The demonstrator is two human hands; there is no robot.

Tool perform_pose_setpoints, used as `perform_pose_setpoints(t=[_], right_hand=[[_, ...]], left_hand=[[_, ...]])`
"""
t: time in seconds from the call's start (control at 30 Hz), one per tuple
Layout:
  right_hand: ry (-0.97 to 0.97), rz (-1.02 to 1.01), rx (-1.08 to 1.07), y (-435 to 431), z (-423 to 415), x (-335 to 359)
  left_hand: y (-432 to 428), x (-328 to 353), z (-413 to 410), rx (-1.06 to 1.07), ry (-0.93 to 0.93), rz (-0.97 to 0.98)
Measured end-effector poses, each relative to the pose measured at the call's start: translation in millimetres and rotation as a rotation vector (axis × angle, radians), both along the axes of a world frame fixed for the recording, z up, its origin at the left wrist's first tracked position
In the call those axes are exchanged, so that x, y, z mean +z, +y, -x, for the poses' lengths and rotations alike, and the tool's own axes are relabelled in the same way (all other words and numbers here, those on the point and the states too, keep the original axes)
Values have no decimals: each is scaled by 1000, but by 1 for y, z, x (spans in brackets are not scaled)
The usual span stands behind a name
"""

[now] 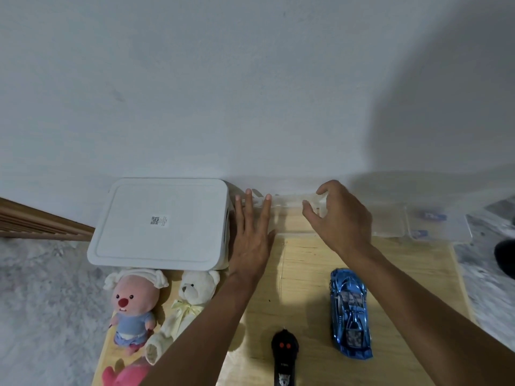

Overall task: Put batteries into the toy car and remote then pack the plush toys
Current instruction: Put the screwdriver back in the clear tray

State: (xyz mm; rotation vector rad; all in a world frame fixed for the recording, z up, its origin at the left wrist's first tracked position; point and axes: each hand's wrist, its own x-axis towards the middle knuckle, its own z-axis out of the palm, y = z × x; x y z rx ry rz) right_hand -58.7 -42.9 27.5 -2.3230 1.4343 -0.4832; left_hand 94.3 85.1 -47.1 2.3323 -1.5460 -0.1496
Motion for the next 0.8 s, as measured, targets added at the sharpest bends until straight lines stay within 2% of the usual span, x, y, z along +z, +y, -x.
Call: perform_pose_setpoints(t=[0.1, 0.2, 0.3, 0.47, 0.6, 0.73, 0.8], right_hand=[[-79, -125, 97, 18, 10, -10], [-153, -427, 276, 31, 17, -21], [-277, -584, 222, 32, 9, -24], [-531, -651, 75, 30, -11, -21], [-529, -523, 18, 36, -23, -20], [-677, -452, -175, 40, -21, -20], [-665, -469, -254, 40, -17, -27]], left_hand=[[0, -2, 0, -2, -65, -15], [2, -2, -1, -12, -98, -18], [2, -1, -2, -32, -85, -9], [0, -3, -5, -46, 8, 44], [0, -3, -9, -70, 40, 78], [1, -4, -9, -94, 92, 78], [1, -4, -9, -86, 80, 70]])
